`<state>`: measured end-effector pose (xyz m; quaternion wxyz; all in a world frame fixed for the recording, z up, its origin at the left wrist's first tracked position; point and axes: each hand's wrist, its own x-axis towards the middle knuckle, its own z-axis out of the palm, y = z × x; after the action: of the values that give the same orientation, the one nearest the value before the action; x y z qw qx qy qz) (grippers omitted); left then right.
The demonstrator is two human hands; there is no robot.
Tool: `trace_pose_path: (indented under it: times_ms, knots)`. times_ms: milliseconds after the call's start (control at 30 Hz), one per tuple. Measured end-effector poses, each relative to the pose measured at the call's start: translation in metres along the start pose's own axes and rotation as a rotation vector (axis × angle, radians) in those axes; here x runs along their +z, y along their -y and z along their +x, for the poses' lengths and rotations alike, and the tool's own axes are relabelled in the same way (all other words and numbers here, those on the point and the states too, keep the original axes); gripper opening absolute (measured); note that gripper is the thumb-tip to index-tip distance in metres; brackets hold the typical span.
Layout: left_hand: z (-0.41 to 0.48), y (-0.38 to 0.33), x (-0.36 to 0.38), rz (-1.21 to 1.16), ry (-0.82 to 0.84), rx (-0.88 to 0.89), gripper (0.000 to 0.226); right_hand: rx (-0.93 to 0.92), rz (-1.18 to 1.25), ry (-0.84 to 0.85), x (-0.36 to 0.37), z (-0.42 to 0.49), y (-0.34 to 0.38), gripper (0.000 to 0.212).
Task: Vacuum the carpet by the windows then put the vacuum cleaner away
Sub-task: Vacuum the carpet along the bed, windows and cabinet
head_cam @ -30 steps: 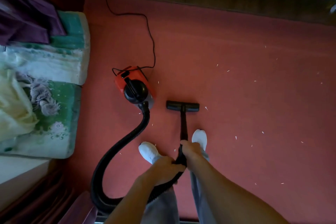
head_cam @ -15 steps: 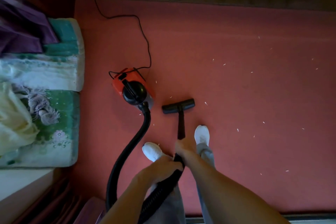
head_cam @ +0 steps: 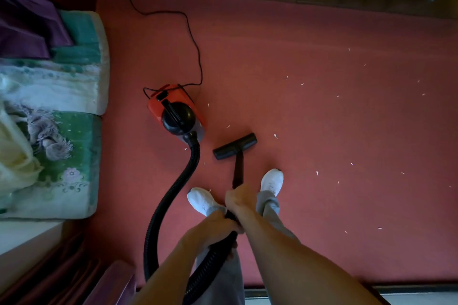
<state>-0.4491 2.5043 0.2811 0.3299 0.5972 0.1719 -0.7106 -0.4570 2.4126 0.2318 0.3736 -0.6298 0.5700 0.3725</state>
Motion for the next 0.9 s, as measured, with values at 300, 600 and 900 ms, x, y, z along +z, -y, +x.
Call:
trace_pose_path:
  times_ms: [300, 600, 900]
  knots:
    - [0.035, 0.028, 0.033, -0.067, -0.022, -0.039, 0.040, 0.015, 0.087, 0.018, -0.004, 0.014, -0.041, 0.041]
    - [0.063, -0.005, 0.044, -0.338, -0.118, 0.064, 0.015, -0.155, -0.109, -0.024, -0.023, 0.046, 0.002, 0.036]
    - [0.050, -0.016, 0.059, -0.172, 0.056, -0.047, 0.013, 0.053, -0.010, -0.039, -0.042, 0.054, -0.041, 0.046]
